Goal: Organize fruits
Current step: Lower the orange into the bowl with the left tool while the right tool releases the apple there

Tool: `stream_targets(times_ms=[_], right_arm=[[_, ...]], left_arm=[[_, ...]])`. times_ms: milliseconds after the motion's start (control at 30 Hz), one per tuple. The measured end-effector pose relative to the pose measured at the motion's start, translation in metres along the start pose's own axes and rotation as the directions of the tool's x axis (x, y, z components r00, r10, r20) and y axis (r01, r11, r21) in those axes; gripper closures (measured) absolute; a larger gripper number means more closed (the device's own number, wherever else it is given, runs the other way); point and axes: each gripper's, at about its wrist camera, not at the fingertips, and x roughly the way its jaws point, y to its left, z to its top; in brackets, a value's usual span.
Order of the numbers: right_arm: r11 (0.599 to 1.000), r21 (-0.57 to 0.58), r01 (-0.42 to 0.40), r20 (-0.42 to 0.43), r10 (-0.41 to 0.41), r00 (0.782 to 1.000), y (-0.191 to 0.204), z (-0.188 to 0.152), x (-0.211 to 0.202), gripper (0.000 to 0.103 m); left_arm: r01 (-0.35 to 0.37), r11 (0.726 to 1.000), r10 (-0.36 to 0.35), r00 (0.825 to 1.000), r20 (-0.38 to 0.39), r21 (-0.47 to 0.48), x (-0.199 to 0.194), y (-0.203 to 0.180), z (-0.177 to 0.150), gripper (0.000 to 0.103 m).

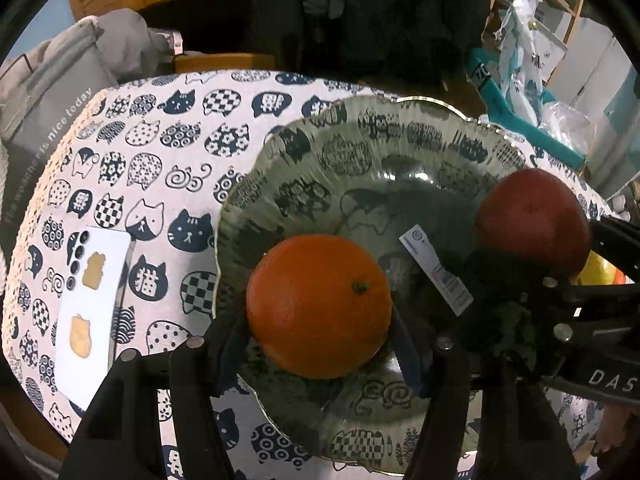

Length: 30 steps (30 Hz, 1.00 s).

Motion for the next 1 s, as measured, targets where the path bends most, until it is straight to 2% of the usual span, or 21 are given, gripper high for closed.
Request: stream_targets(times_ms=[567,667,733,867,1000], right_arm=[[1.000,0.026,-0.002,-0.038,0.003,0.999,-0.010,-0.002,0.018,0.030],[1.000,0.020,0.001,-0.043,0.000,0.999,-0.009,-0.003,0.021,0.030],[1.000,0.025,-0.005,-0.053,0.006,0.999,-0.007,-0.002,0.023,0.030],[1.000,0.006,0.010,-0.066,-0.009,0.998,-0.004,-0.002,0.026,0.030],[1.000,-0.002,0.018,-0.073,-0.018,0.997,-0.004,-0.002,0.027,0.030]], left_arm=[[-0.004,0.999,0.005,0.999,-0.034,0.040,0.017,-0.011,-0.001,0.035],[0.005,0.999,-0.003,0.999,-0.041,0.049,0.018,-0.012,-0.001,0.028],[-0.007,0.998,0.009,0.999,-0.034,0.064,0.017,-0.016,-0.001,0.019],[-0.018,0.997,0.021,0.999,-0.034,0.073,0.018,-0.019,-0.001,0.017],[0.001,0.999,0.001,0.999,-0.034,0.044,0.015,-0.015,0.000,0.017]])
